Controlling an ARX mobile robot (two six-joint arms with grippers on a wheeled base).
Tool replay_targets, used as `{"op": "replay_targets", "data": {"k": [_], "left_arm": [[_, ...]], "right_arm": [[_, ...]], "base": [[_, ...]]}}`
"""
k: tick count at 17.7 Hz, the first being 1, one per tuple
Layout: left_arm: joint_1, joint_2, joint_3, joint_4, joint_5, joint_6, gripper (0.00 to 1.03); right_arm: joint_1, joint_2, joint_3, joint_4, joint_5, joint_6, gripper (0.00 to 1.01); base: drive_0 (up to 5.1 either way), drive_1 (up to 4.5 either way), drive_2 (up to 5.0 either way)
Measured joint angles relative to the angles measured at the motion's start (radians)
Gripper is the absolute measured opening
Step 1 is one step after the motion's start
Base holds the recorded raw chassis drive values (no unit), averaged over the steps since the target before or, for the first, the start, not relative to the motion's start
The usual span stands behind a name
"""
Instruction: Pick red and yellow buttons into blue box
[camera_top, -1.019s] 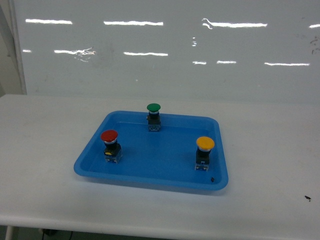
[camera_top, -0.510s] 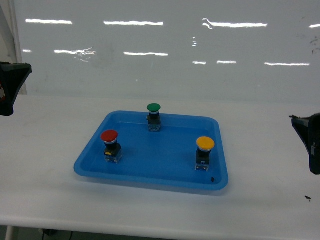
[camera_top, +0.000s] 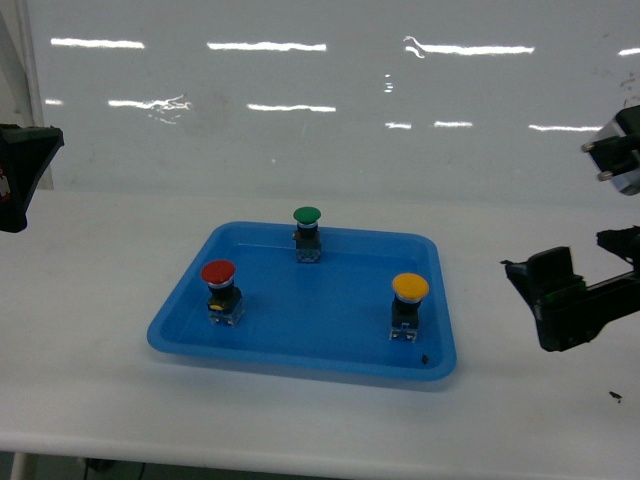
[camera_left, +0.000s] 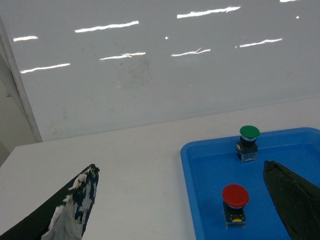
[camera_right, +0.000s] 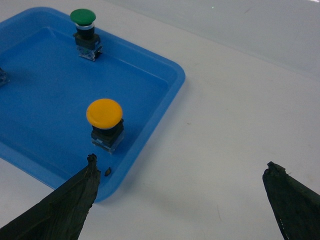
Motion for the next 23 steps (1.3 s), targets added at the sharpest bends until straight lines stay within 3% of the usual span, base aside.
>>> {"op": "replay_targets", "data": {"k": [6,8,11,13,16,23], "left_arm": [[0.000,0.000,0.000,0.000,0.000,0.000,0.98],[0.000,0.000,0.000,0.000,-0.001,0.000,0.98],[0.001,0.000,0.000,0.000,0.000,0.000,0.98],[0.001,0.000,0.000,0.000,0.000,0.000,0.98],[0.000,0.000,0.000,0.000,0.000,0.000,0.98],[0.000,0.000,0.000,0.000,0.000,0.000,0.98]], "right_arm": [[0.106,0.157,0.275,-0.219,0.051,-0.080,0.98],[0.117,0.163,0.275,-0.226,0.051,-0.093,0.98],[0.113,0.163,0.275,-0.225,0.055,-0.095,0.98],[0.067,0.190,0.227,-0.197,-0.020,-0.073,0.98],[0.109,0.255,0.251,-0.159,-0.067,-0.063,0.98],[0.124,0.290,0.283,-0.177,-0.071,-0.064,0.98]], "base": [[0.0,0.00,0.0],[0.0,0.00,0.0],[0.0,0.00,0.0],[0.0,0.00,0.0],[0.0,0.00,0.0],[0.0,0.00,0.0]]}}
